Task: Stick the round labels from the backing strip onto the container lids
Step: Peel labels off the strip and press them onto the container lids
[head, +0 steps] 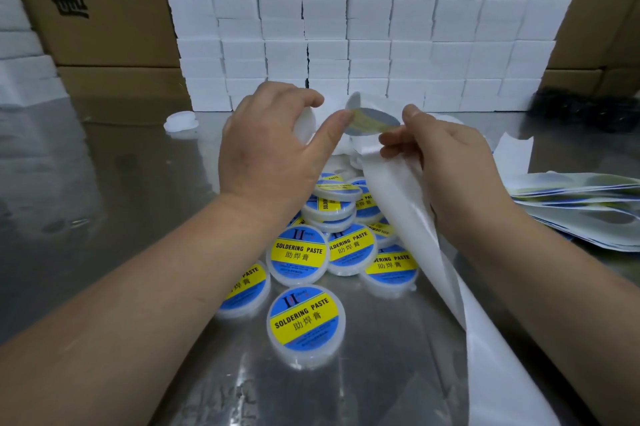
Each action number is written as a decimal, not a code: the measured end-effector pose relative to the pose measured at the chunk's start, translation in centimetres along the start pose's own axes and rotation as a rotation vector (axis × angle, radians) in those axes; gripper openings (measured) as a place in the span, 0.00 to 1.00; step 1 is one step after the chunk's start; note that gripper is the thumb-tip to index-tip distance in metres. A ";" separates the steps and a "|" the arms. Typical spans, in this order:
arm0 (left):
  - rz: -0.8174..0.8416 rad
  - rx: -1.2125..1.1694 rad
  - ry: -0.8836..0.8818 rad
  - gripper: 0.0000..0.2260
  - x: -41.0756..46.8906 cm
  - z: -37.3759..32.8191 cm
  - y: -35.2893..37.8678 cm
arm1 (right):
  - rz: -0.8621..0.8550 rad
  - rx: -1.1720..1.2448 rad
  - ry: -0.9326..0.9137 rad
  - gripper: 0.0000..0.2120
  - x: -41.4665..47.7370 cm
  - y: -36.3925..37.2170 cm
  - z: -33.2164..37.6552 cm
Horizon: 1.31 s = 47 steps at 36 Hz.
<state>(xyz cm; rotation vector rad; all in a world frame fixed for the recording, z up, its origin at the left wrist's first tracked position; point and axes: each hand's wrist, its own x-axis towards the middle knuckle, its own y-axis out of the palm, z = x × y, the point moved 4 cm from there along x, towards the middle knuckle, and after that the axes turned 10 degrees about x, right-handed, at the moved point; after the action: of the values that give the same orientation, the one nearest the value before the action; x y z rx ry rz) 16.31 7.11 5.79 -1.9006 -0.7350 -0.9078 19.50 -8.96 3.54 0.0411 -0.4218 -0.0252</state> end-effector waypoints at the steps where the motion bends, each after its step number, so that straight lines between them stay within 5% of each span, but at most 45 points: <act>1: -0.002 0.012 0.012 0.21 0.0 0.0 0.0 | -0.005 0.018 0.006 0.19 0.1 0.0 0.0; 18: -0.067 0.063 -0.012 0.14 0.2 0.7 0.8 | -0.012 0.067 -0.045 0.11 0.2 0.0 0.3; 23: -0.003 -0.199 -0.274 0.06 0.5 2.0 1.4 | -0.008 0.106 -0.046 0.13 0.1 -0.1 0.4; 28: 0.118 -0.821 -0.614 0.10 0.8 2.4 1.9 | 0.019 0.132 -0.025 0.13 0.0 0.1 0.5; 37: 0.302 -1.310 -0.614 0.09 0.9 1.2 2.6 | 0.221 0.043 0.026 0.14 -0.4 1.4 0.1; 47: 0.399 -1.354 -0.620 0.11 0.7 1.0 3.0 | 0.270 0.154 -0.007 0.14 -0.8 1.7 0.7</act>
<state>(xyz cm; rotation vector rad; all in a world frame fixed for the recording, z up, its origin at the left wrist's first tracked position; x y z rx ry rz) 19.33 6.76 4.65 -3.4413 0.0926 -0.5291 18.45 -7.23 3.94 0.1351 -0.4330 0.2732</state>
